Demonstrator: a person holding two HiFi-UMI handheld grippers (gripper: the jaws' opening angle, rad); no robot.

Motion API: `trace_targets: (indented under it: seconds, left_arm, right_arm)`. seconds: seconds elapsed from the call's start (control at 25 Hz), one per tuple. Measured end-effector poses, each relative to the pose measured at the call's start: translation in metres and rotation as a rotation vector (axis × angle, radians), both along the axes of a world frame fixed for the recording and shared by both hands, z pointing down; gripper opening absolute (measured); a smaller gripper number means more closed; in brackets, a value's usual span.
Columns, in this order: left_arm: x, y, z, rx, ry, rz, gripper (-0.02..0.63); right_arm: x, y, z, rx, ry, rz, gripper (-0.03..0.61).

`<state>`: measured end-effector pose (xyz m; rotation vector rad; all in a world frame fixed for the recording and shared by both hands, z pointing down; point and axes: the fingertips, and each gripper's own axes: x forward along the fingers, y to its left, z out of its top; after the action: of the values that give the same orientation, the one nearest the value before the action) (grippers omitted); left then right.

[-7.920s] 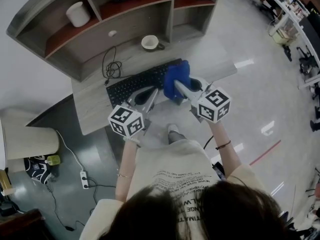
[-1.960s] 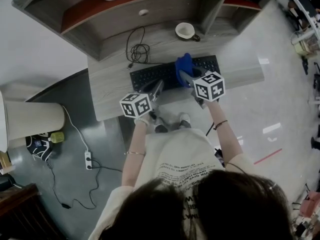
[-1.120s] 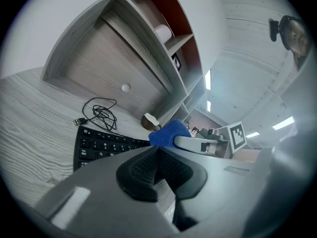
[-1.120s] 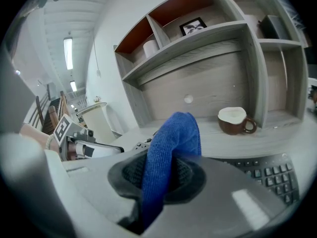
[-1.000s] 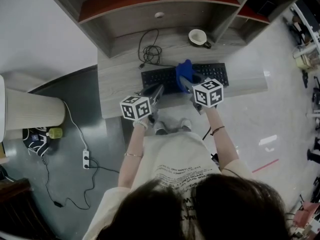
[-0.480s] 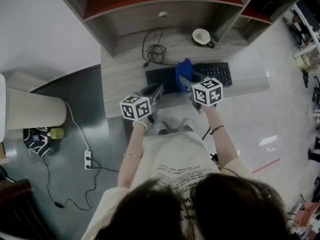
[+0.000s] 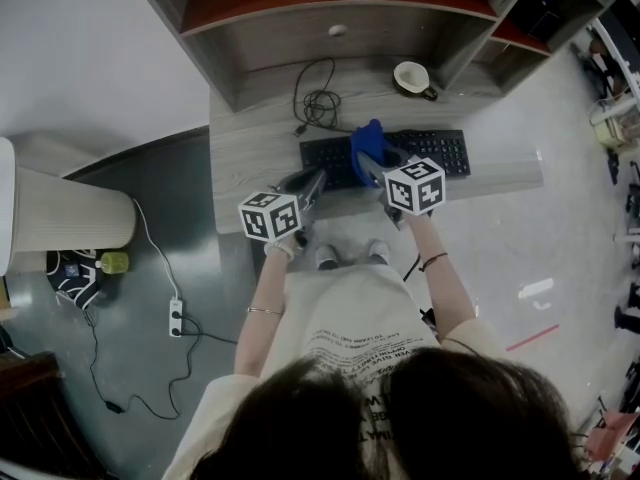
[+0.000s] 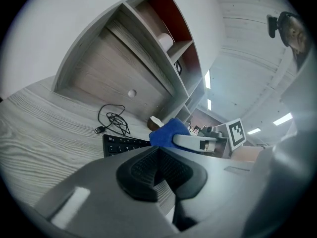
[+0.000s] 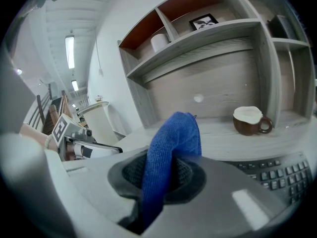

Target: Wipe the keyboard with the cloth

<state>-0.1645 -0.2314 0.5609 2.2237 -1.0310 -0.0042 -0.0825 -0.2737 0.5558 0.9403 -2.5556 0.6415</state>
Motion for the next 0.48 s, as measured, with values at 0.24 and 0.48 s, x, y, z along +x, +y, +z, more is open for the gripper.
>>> trace_targets:
  seconds: [0.24,0.48]
  left_arm:
    - [-0.012,0.001,0.000,0.004,-0.011,-0.019,-0.003]
    - [-0.026,0.005,0.000,0.003,-0.018,-0.043,-0.003]
  right_arm:
    - [-0.015,0.002,0.000,0.000,-0.004,-0.022,0.051]
    - [-0.031,0.004,0.000,0.001,-0.012,-0.046,0.051]
